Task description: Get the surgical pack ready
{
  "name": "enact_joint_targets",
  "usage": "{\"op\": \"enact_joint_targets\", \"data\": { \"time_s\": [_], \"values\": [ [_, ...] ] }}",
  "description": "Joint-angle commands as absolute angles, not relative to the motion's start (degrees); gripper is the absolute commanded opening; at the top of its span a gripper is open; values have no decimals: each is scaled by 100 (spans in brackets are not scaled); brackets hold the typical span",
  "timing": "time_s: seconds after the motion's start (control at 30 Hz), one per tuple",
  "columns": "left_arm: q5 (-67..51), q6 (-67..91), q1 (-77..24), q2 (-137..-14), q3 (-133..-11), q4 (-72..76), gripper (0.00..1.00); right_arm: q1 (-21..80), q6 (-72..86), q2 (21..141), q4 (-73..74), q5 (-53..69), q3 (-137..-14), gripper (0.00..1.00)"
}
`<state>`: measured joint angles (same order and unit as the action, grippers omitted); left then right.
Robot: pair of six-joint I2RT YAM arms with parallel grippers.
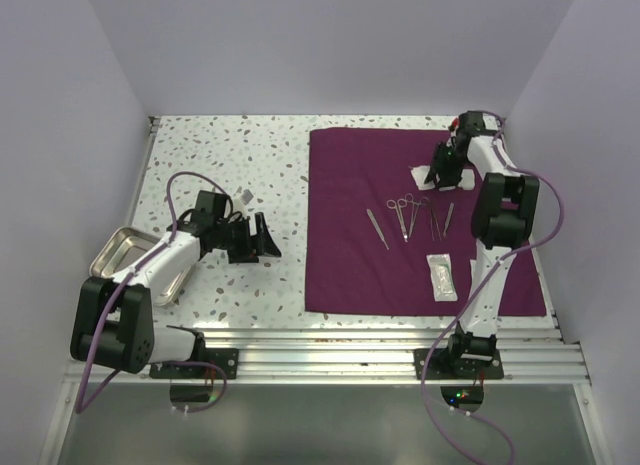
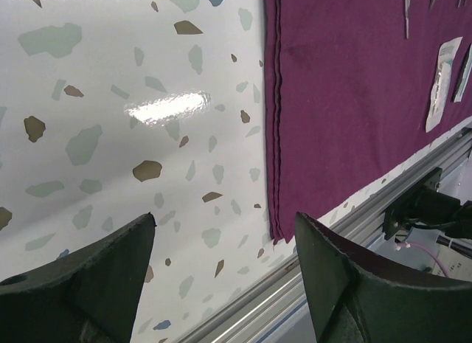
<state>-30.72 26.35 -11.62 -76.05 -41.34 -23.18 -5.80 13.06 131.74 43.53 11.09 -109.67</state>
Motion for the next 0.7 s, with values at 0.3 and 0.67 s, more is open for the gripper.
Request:
{"op": "enact_joint_targets", "data": {
  "time_s": [0.3,0.67],
  "values": [
    [-3208,2575,-1099,-7655,-4113,-2101,80,-791,1713,12832,4149,1634,-10582,47],
    [-3190,2593,-1099,-7673,-4113,-2101,80,-809,2364,12955,3569,2074,-10415,47]
  ]
}}
